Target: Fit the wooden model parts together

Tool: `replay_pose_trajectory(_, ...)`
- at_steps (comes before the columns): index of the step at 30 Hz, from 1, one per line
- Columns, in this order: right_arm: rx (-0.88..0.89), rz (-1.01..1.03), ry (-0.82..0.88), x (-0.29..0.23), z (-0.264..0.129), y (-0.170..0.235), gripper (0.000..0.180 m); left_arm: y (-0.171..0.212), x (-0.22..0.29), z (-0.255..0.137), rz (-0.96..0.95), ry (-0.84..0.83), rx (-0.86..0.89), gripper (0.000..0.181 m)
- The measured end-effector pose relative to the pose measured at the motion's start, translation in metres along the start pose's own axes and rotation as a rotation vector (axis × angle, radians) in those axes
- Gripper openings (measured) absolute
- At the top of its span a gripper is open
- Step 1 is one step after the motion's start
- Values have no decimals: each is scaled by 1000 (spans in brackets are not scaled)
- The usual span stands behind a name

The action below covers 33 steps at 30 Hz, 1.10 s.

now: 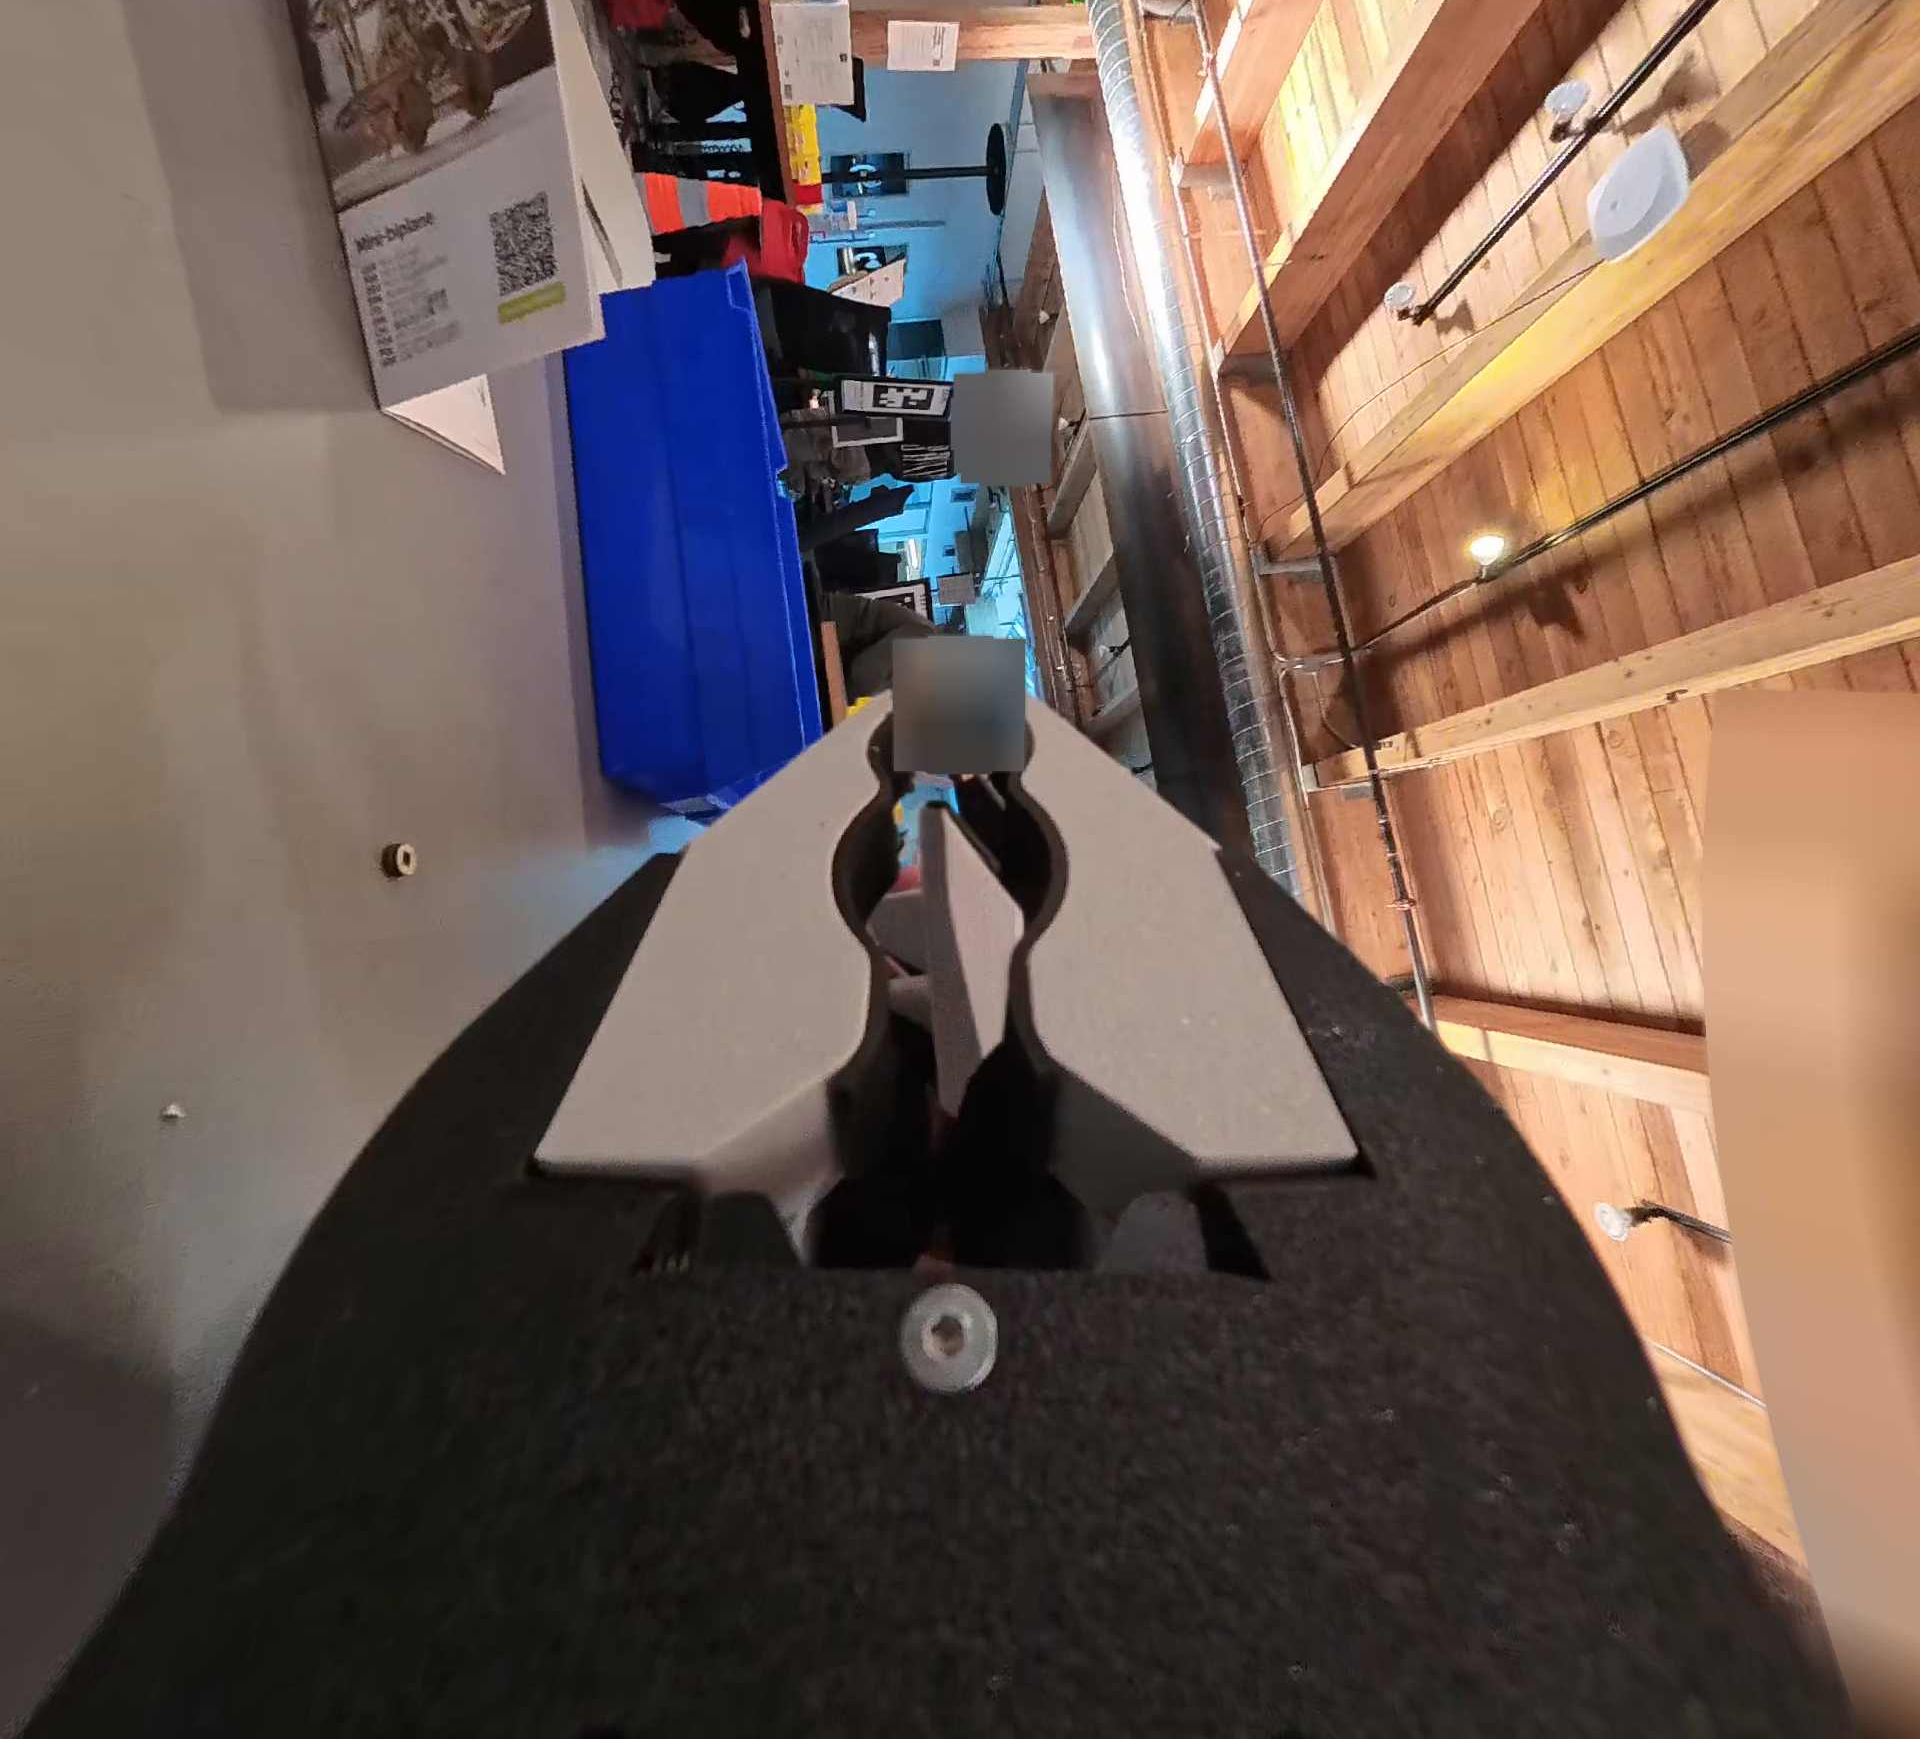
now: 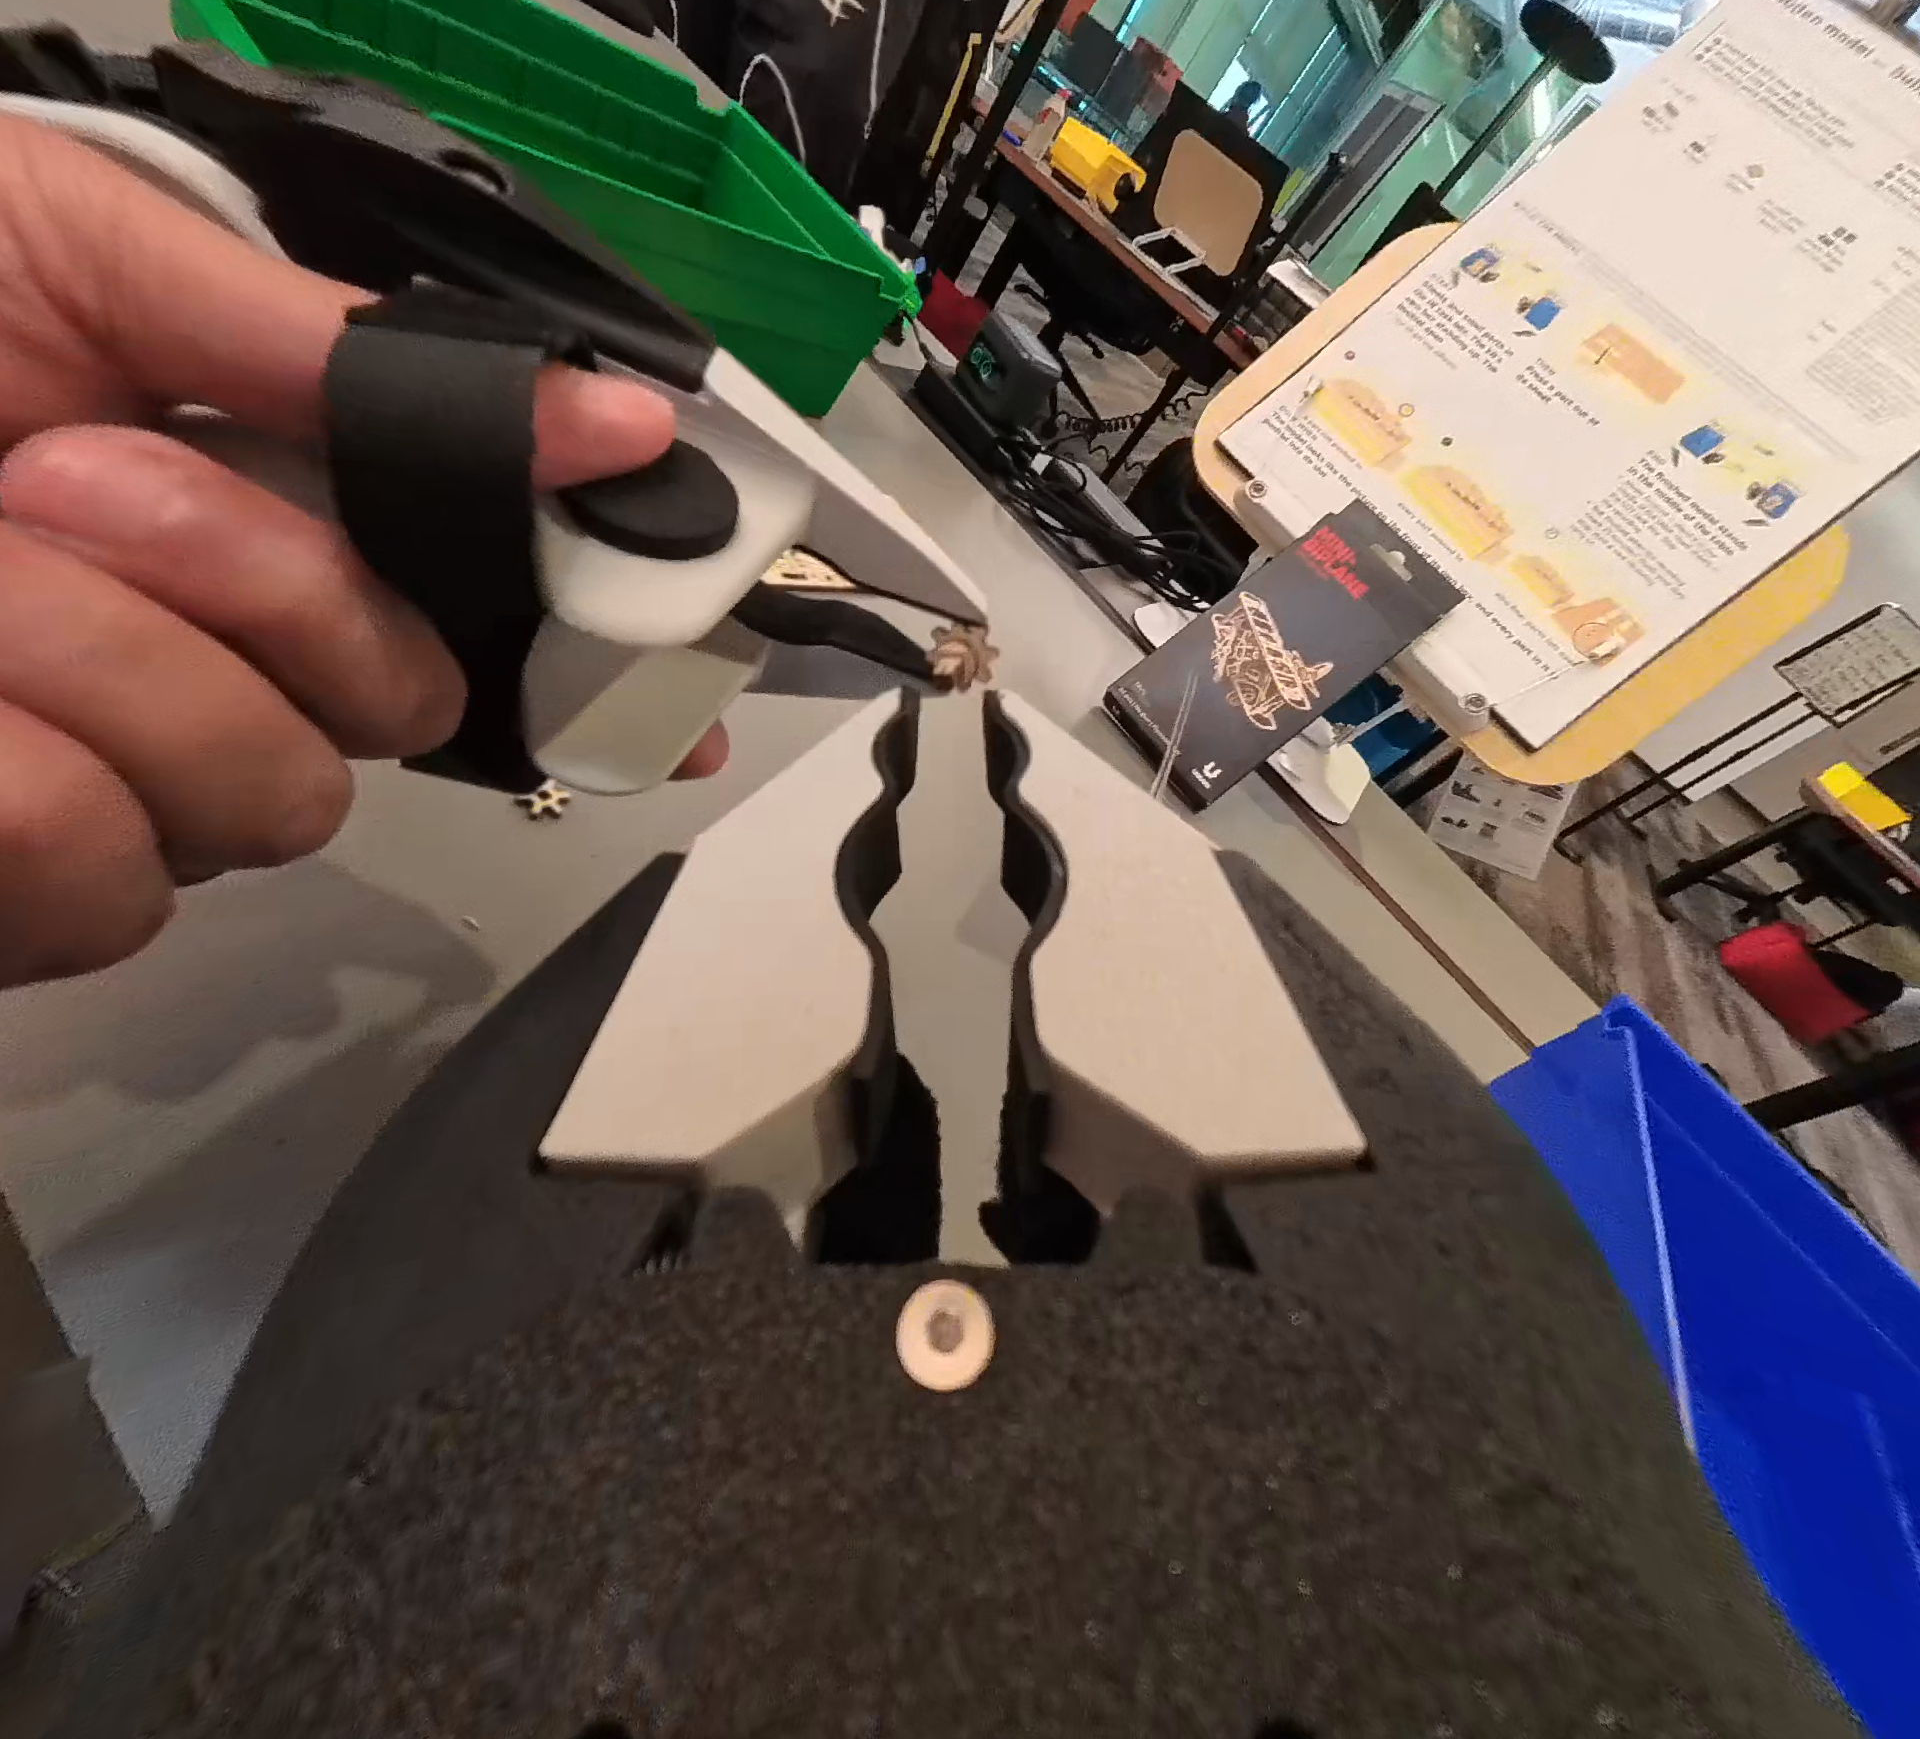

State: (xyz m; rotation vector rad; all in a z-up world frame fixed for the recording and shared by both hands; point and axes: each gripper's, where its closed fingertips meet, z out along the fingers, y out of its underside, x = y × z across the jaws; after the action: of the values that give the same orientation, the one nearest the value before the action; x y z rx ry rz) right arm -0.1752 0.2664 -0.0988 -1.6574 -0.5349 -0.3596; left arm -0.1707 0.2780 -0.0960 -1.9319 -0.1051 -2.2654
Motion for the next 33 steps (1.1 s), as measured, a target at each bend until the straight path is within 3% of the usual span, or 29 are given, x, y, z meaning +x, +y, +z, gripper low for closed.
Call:
replay_pose_trajectory(1, 1, -5, 8, 1, 0, 0, 11, 2, 0, 0, 13, -11, -11, 10)
replay_pose_trajectory(7, 12, -19, 7, 1, -3, -3, 4, 8, 4, -1, 47, -8, -15, 10)
replay_pose_trajectory(14, -16, 147, -135, 0, -6, -7, 2, 12, 6, -3, 402, -86, -51, 8)
replay_pose_trajectory(15, -15, 163, -149, -1, -7, -9, 2, 13, 2, -4, 443, -115, -63, 1)
replay_pose_trajectory(23, -63, 315, -255, -7, -7, 4, 0, 12, -1, -7, 619, -144, -108, 0)
replay_pose_trajectory(29, -77, 324, -387, -21, -12, 17, 0, 5, -20, -16, 578, -228, -108, 0)
replay_pose_trajectory(33, -68, 287, -314, -19, -10, 14, 10, 6, -26, -19, 566, -253, -99, 0)
